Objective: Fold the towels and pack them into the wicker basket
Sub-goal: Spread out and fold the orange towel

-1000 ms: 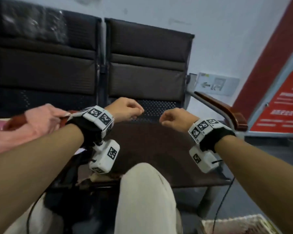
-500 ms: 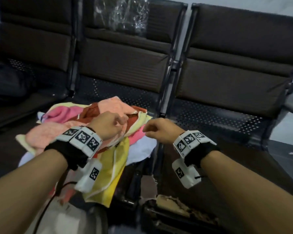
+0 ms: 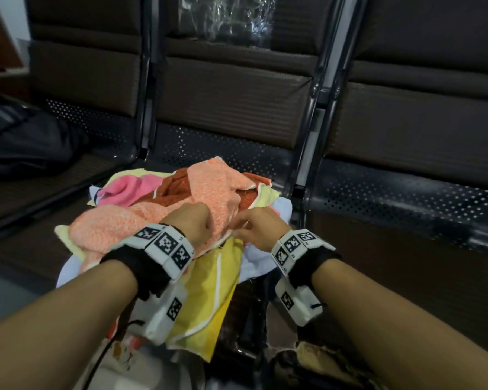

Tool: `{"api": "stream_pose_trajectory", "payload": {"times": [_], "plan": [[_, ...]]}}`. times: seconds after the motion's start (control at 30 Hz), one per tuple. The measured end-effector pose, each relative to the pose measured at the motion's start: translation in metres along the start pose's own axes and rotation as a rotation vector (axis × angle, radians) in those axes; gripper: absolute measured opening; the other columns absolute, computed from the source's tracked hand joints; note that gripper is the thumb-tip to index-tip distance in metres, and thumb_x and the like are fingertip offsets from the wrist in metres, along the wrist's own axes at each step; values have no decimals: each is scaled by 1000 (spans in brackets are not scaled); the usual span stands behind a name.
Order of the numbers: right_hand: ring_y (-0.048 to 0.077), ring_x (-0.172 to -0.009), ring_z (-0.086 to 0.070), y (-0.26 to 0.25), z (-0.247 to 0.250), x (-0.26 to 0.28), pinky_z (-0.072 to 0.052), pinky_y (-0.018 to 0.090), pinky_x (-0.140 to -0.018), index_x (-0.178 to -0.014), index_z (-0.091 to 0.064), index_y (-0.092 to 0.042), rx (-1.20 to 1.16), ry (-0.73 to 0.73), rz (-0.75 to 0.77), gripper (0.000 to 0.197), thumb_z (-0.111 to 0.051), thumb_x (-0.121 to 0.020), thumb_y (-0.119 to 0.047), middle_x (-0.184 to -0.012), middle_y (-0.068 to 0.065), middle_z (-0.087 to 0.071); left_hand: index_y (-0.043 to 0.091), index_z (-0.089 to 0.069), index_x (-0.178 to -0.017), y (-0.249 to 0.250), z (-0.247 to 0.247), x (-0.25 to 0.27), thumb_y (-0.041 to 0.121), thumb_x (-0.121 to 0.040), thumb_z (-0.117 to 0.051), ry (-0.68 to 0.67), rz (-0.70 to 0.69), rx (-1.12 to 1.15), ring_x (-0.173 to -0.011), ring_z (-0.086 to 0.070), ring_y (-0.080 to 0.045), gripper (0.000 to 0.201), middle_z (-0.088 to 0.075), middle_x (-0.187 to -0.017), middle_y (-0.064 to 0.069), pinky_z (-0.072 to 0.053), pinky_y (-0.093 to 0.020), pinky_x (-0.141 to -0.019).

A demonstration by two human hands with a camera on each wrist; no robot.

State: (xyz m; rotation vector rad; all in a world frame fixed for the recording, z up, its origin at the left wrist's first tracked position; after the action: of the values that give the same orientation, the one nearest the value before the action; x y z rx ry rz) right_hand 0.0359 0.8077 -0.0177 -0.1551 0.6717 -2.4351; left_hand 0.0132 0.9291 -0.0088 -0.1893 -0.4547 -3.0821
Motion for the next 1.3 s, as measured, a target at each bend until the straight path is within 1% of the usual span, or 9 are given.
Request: {"api": "stream_pose_trajectory", "payload": {"times": [0.17, 0.4, 0.57, 0.67, 0.77, 0.87, 0.97, 1.17, 1.3], "plan": [[10, -90, -59, 18, 19, 34, -40, 14, -81, -115, -69, -17, -20, 47, -74, 31, -64, -85, -11, -109, 0, -70, 13, -51, -97, 25, 9, 7, 12, -91, -45, 58, -57, 21, -101, -55, -30, 8, -56, -112, -13, -44, -39, -87], [13, -94, -60, 25, 82, 103, -48, 25, -86, -143, -34, -29, -8, 134, -73, 72, -71, -82, -22, -119, 1, -58, 21, -47, -80, 114, 43, 49, 4, -96, -42, 125, -316, 725, -80, -49, -20, 24, -55, -79, -2, -40, -34, -74], [11, -101, -55, 13, 131, 155, -40, 14, -83, -112, -66, -16, 30, 239, 38, 28, -64, -85, -10, -110, -2, -60, 20, -47, -83, 194, 45, 81, 4, -98, -41, -13, -501, 945, -55, -40, -6, 23, -46, -67, -2, -34, -19, -53], [14, -91, -63, 29, 145, 181, -48, 30, -82, -93, -71, -8, -76, 284, -27, 17, -60, -83, 1, -96, 2, -69, 20, -47, -82, 211, 46, 82, 5, -99, -40, 33, -465, 1018, -47, -40, -2, 23, -45, -63, -1, -33, -17, -49], [12, -75, -59, 47, 155, 199, -48, 34, -72, -84, -67, -4, -220, 324, -96, 17, -54, -85, 8, -79, 4, -65, 17, -51, -88, 208, 48, 68, 12, -98, -43, 120, -355, 1033, -70, -50, -20, 14, -53, -80, -12, -41, -31, -68], [1, -58, -53, 62, 168, 212, -43, 19, -57, -71, -63, -16, -417, 360, -116, 24, -58, -89, -2, -62, -10, -59, 15, -57, -100, 205, 47, 56, 28, -98, -46, 188, -274, 981, -90, -54, -18, 17, -58, -94, -3, -44, -36, -86], [4, -62, -57, 78, 197, 227, -45, 21, -60, -70, -66, -16, -667, 566, -133, 24, -58, -89, -3, -63, -8, -64, 20, -55, -108, 221, 38, 55, 52, -85, -55, 67, -332, 926, -84, -59, -12, 39, -62, -93, 5, -47, -30, -79], [5, -75, -60, 95, 243, 248, -49, 20, -72, -80, -70, -11, -636, 959, -63, 13, -61, -87, -4, -76, -1, -67, 16, -53, -112, 267, 28, 56, 32, -75, -70, -18, -576, 1010, -92, -63, -15, 43, -64, -105, -4, -52, -35, -84], [-3, -70, -61, 123, 208, 225, -48, 12, -68, -89, -70, -13, -553, 778, -233, 7, -67, -85, -9, -78, -5, -68, 15, -55, -110, 263, -7, 27, 17, -86, -65, 74, -472, 691, -98, -61, -24, 26, -62, -104, -6, -50, -38, -87]]}}
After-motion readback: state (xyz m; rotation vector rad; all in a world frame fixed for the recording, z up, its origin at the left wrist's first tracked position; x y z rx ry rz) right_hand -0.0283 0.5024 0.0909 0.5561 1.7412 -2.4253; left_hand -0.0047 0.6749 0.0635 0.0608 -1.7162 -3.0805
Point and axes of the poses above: each hand's wrist, its own x-axis away from the middle knuckle, its own z-axis out of the back of the hand, y = z × x, the point moved 9 cm from there along -x, towards the middle knuckle
